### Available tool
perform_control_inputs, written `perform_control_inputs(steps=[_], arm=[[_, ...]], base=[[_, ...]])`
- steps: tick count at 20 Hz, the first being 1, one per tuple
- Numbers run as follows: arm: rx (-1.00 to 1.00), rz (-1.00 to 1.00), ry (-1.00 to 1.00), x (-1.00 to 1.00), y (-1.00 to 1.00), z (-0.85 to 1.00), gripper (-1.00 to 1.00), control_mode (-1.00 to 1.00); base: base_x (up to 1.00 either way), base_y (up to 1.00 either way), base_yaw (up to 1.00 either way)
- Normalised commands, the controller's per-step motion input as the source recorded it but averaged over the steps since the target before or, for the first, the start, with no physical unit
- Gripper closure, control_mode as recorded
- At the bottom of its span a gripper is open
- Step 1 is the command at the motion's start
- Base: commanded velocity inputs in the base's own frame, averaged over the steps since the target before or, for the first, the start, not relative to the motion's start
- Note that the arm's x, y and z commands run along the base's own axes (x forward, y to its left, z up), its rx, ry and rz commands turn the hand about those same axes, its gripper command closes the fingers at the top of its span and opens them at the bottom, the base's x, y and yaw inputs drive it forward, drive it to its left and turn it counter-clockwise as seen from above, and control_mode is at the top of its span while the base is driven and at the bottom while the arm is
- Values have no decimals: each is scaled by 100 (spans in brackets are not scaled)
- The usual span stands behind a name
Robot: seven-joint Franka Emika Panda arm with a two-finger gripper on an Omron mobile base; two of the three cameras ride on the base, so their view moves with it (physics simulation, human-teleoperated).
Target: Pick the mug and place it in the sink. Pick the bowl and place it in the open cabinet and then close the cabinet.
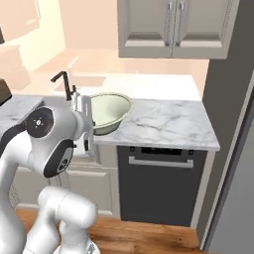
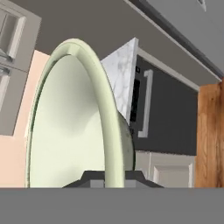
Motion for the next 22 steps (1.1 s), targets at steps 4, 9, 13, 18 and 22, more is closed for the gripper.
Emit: perform_control_inputs(steps=[4, 9, 13, 18, 22], arm=[[0, 0, 0, 0, 0, 0, 100, 100], [0, 0, 0, 0, 0, 0, 100, 100], [0, 0, 0, 0, 0, 0, 100, 100], [0, 0, 0, 0, 0, 0, 100, 100], [0, 0, 0, 0, 0, 0, 100, 100]], base=[[-100, 50, -2], [-98, 89, 0], [-63, 100, 1], [-29, 100, 0], [-9, 100, 0]])
